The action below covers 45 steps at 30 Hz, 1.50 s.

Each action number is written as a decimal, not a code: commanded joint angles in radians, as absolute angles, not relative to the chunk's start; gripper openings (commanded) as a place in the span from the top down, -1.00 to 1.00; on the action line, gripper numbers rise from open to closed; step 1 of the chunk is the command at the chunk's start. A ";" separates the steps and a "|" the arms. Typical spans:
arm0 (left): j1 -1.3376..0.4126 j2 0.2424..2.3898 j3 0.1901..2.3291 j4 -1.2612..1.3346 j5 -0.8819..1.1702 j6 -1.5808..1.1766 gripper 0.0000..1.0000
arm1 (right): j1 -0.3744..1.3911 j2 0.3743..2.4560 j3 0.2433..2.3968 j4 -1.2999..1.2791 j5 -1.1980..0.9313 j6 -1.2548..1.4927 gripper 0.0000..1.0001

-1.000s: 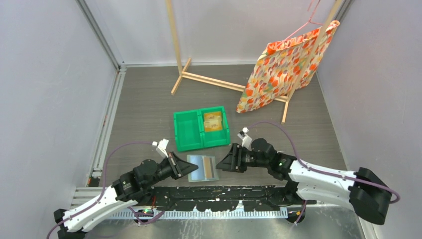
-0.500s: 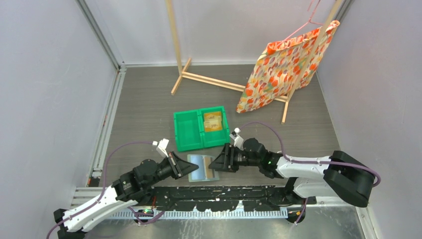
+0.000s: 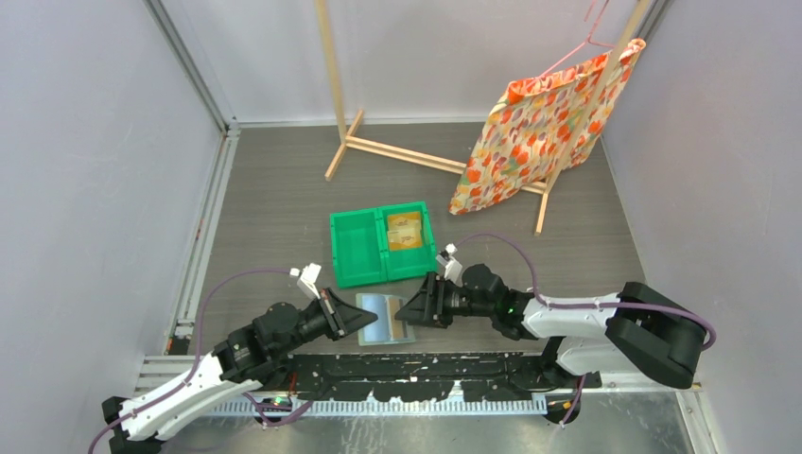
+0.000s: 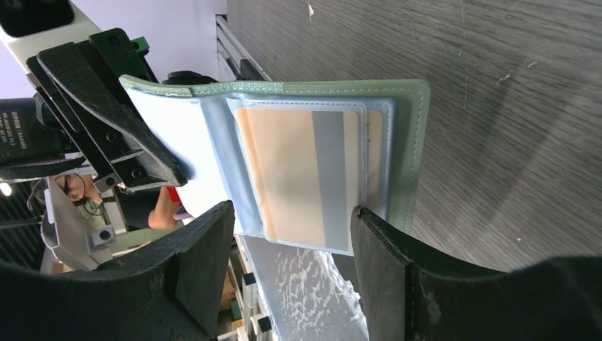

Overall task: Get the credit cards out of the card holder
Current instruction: Remove the credit card from the card holder.

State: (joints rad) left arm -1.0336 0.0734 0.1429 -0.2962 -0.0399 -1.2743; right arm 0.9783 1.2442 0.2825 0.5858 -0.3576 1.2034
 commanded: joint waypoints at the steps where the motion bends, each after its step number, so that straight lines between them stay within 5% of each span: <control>1: -1.031 0.068 0.173 -0.221 -0.028 -1.259 0.99 | 0.983 1.236 0.275 0.634 -0.341 1.198 -0.33; 14: -1.031 0.058 0.173 -0.218 -0.029 -1.258 0.99 | 0.983 1.264 0.259 0.680 -0.347 1.205 -0.35; 30: -1.031 0.044 0.167 -0.233 -0.028 -1.258 0.99 | 0.982 1.439 0.215 1.123 -0.436 1.364 -0.35; 45: -1.031 0.029 0.148 -0.247 -0.031 -1.265 0.99 | 0.986 1.193 0.235 1.092 -0.528 1.349 -0.35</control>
State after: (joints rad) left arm -1.0325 0.0238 0.1436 -0.2893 -0.0349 -1.2739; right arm 0.9791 1.2510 0.1761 1.0042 -0.4717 1.3495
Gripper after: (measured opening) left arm 0.056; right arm 0.674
